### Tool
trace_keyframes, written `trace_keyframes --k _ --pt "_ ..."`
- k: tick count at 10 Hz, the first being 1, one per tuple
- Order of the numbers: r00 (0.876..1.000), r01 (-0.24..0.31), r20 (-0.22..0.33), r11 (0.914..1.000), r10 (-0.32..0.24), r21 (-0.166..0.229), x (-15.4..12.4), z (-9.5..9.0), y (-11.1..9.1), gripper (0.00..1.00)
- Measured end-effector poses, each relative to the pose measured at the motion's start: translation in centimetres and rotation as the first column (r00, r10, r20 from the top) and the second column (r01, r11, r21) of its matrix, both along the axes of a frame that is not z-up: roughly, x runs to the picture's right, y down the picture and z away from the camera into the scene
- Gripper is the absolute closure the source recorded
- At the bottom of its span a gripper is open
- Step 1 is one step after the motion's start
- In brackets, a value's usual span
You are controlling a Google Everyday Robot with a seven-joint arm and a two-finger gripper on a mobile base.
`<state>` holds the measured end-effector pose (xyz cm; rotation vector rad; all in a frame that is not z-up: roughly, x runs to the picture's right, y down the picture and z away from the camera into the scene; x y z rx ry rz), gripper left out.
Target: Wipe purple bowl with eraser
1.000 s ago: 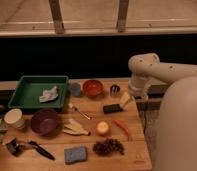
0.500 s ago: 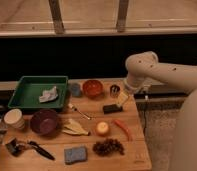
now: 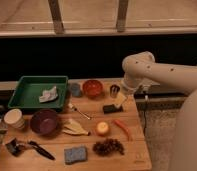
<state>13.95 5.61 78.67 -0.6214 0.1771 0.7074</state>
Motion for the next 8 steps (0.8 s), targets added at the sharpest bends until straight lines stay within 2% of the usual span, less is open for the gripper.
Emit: trace_keyframes --k 2,5,8 --pt "0.999 0.035 0.007 0.9992 -0.035 -0.017 -1.7 1.9 0.7 0.20" --pt "0.998 0.058 0.030 0.9981 -0.057 -0.020 -2.2 3.6 1.7 0.20" --pt "0.999 0.023 0.043 0.9991 -0.021 -0.036 -1.8 6.1 3.0 0.20"
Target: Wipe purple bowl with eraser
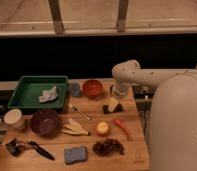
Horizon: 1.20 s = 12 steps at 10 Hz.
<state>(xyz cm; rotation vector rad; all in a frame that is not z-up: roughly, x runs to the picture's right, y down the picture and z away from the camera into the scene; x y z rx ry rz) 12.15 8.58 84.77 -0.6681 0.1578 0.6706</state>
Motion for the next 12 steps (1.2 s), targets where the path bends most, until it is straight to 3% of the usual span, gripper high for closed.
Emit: trace_keyframes --k 5,7,9,12 --pt "1.000 -0.004 0.003 1.0000 0.004 -0.005 -0.1 0.3 0.1 0.20" --pt "1.000 0.023 -0.003 0.9996 -0.023 -0.017 -0.2 0.6 0.3 0.20" --pt "0.997 0.071 0.009 0.9971 -0.071 -0.029 -1.9 2.5 1.3 0.20" --pt "0.996 0.091 0.004 0.9949 -0.091 -0.044 -2.1 3.6 2.2 0.20"
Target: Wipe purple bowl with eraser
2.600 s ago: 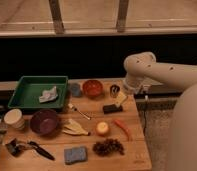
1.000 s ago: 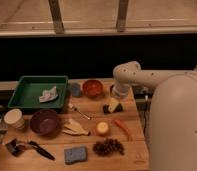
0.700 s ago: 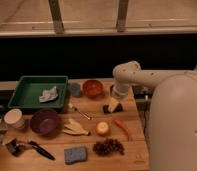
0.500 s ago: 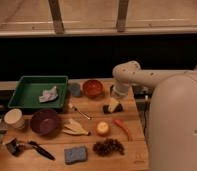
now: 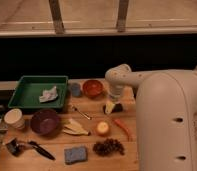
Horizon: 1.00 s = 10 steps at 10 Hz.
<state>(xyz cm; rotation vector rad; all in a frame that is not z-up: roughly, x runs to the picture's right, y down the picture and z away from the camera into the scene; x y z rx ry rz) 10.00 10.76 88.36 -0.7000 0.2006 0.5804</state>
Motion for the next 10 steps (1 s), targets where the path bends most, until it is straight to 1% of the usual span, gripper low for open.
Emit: trace_keyframes --k 2,3,4,6,8,9,10 --pt "1.000 0.006 -0.016 1.0000 -0.007 -0.004 0.3 0.6 0.6 0.20" --pt "1.000 0.003 -0.028 1.0000 -0.003 0.008 0.3 1.0 0.8 0.20" --pt "1.000 0.002 -0.030 0.9998 -0.001 0.020 0.3 1.4 0.8 0.20" --pt "1.000 -0.013 -0.025 0.9994 0.014 0.032 0.4 2.2 1.0 0.20" --pt "0.999 -0.036 0.020 0.9986 0.035 0.040 0.0 3.5 1.2 0.20" --pt "0.998 -0.043 0.039 0.9984 0.042 0.036 -0.3 4.0 1.4 0.20" --pt "0.998 -0.042 0.055 0.9987 0.041 0.028 -0.6 4.5 1.8 0.22"
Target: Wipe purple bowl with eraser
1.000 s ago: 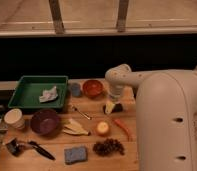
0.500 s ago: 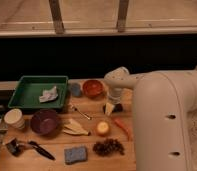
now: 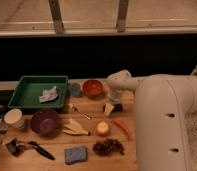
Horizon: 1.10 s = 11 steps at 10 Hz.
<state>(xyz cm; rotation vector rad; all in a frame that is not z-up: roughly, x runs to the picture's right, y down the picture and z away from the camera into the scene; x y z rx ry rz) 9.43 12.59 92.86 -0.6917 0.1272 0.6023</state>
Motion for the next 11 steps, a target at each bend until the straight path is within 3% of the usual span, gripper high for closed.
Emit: trace_keyframes --k 3,6,7,8,9,11 --pt "0.999 0.029 0.021 0.9996 -0.029 -0.001 -0.4 -0.5 0.5 0.50" --pt "0.999 0.045 0.008 0.9990 -0.045 -0.001 0.0 -1.6 0.5 0.76" --pt "0.999 0.048 0.003 0.9988 -0.048 0.002 0.2 -2.2 0.2 0.90" --pt "0.999 0.039 0.002 0.9992 -0.039 0.000 0.3 -2.8 -0.3 0.97" --pt "1.000 0.007 0.007 0.9996 -0.007 -0.027 0.9 -4.0 -1.5 1.00" --pt "0.999 -0.034 0.011 0.9980 0.035 -0.053 0.8 -5.3 -3.4 1.00"
